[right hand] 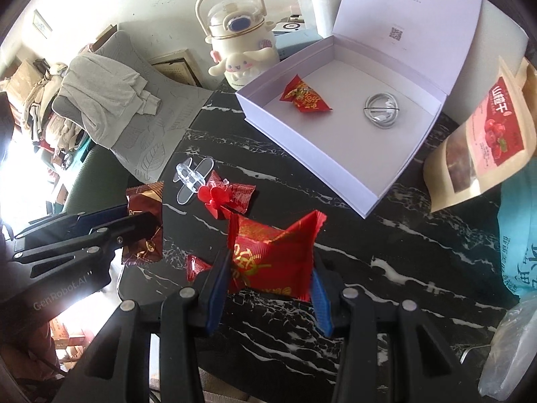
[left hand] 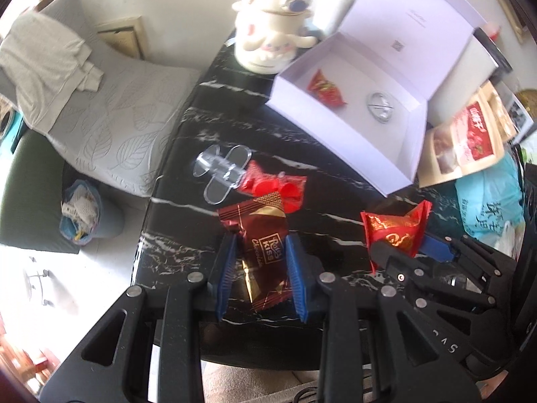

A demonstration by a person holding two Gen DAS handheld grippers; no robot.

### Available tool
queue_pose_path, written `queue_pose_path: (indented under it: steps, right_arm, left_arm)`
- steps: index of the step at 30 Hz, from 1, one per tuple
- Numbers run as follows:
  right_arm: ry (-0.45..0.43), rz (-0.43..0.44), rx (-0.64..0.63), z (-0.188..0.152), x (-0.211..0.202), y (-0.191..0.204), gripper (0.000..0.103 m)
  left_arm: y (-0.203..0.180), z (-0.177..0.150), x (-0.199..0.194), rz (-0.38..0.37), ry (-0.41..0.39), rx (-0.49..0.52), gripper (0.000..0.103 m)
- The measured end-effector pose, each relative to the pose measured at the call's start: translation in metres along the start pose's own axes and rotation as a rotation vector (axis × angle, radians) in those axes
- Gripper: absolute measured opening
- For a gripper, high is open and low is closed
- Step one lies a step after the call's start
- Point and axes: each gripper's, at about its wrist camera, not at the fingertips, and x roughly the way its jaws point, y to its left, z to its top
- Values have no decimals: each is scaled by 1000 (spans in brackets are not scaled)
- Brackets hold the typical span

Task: Organize objects
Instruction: 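Close the left gripper on the brown candy while the right gripper holds the red candy, then carry the brown and red candies with both grippers over the white box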

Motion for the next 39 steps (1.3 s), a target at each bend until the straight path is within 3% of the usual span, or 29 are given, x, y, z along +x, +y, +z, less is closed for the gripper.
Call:
queue_pose_path:
  steps: [11, 24, 39]
  right_arm:
    - [-49, -48, 81, -1, -29, -13, 44]
    - [-45, -73, 128, 5, -29, -21, 44]
    - [7, -78, 109, 60, 3, -53, 44]
  left_arm:
    - [-36, 12, -12, -63, -1, 154, 28]
    - [-60, 26, -11, -91, 10, 308, 28]
    - [-79, 75, 24, -84, 55, 326, 28]
